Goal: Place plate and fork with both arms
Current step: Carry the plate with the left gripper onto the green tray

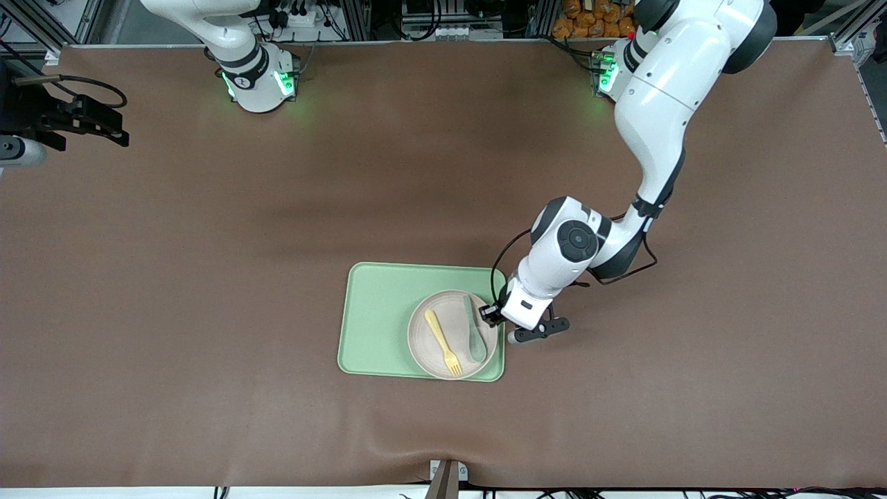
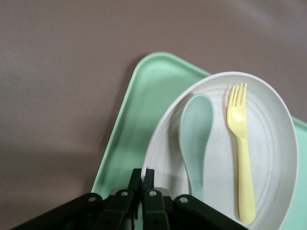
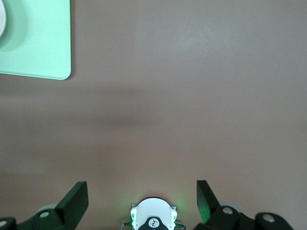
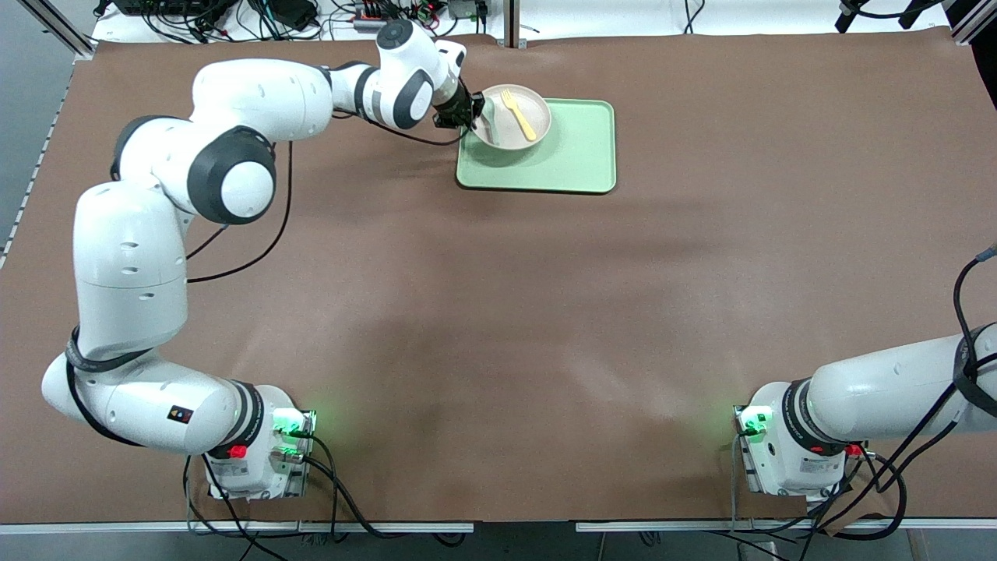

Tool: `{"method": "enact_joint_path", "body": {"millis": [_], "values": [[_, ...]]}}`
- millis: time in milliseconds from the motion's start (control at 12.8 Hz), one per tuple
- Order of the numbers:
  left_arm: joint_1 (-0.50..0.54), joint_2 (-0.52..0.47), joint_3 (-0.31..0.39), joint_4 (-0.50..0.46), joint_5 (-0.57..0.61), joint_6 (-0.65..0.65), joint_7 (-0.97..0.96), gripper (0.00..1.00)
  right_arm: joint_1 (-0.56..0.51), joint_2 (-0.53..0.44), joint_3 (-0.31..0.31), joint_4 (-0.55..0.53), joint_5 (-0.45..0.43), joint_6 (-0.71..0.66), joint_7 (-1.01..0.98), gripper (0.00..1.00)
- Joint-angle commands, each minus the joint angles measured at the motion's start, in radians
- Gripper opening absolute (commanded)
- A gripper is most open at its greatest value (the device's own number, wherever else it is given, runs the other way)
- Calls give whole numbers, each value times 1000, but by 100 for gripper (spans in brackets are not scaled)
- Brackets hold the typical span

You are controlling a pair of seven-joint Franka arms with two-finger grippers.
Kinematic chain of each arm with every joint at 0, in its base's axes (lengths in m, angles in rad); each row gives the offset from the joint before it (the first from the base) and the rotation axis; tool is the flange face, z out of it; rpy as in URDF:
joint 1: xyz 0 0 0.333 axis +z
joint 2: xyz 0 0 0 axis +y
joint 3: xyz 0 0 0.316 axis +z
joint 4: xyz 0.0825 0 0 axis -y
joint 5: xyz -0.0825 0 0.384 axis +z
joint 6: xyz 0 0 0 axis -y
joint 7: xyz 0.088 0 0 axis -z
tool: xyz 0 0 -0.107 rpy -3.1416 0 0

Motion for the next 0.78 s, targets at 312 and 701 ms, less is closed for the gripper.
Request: {"method": "enact_joint_path", "body": {"millis": [312, 701], "values": [[-53, 34, 38, 35, -3, -7, -10, 0, 27, 0, -5, 5, -11, 1, 15, 100], [-53, 35, 39, 14, -1, -7, -2, 2, 27, 0, -5, 5, -9, 13, 16, 100]]}}
